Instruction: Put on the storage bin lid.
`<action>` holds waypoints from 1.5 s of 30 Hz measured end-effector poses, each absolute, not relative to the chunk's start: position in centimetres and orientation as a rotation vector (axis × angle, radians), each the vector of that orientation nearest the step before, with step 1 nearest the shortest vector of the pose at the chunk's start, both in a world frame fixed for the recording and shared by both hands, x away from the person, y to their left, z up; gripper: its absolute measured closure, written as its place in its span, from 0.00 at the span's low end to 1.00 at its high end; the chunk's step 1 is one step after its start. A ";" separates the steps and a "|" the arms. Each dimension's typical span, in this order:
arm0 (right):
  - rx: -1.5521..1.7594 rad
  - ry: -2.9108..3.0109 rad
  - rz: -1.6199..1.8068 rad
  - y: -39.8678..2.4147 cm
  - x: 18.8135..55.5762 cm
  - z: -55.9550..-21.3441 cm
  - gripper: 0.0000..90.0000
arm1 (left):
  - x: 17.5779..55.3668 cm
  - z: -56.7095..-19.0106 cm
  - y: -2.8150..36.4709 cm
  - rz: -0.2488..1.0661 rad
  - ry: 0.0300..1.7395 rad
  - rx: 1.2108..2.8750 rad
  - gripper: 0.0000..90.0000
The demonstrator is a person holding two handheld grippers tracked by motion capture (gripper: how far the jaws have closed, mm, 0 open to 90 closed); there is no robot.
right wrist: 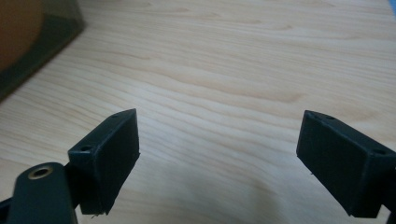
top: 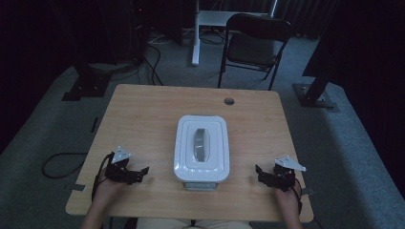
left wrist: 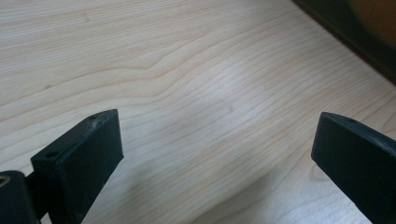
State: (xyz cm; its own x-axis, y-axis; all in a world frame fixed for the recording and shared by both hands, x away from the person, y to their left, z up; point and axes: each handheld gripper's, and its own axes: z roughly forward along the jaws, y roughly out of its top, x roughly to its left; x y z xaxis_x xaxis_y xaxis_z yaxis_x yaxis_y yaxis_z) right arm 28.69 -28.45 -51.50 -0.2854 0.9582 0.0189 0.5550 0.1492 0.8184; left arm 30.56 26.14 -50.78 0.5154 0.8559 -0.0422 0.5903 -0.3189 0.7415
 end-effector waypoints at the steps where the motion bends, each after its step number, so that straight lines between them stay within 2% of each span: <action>1: 1.442 1.908 1.010 -28.6 28.6 -51.5 0.14 | 30.4 -50.7 26.3 0.476 1.180 2.033 0.03; 3: 1.456 1.900 1.008 -29.1 28.4 -51.6 0.14 | 30.1 -50.6 26.8 0.523 1.195 2.003 0.03; 14: 1.510 1.869 0.982 -31.0 27.8 -51.9 0.14 | 28.8 -50.9 29.3 0.528 1.294 1.984 0.03; 22: 1.549 1.817 0.967 -31.9 27.7 -52.0 0.14 | 28.1 -50.8 30.4 0.578 1.388 1.952 0.03; 33: 1.668 1.745 0.894 -33.4 27.9 -52.5 0.15 | 28.3 -51.1 32.1 0.651 1.521 1.900 0.03; 45: 1.734 1.782 0.821 -33.5 28.4 -52.7 0.15 | 28.6 -52.1 32.4 0.652 1.576 1.918 0.03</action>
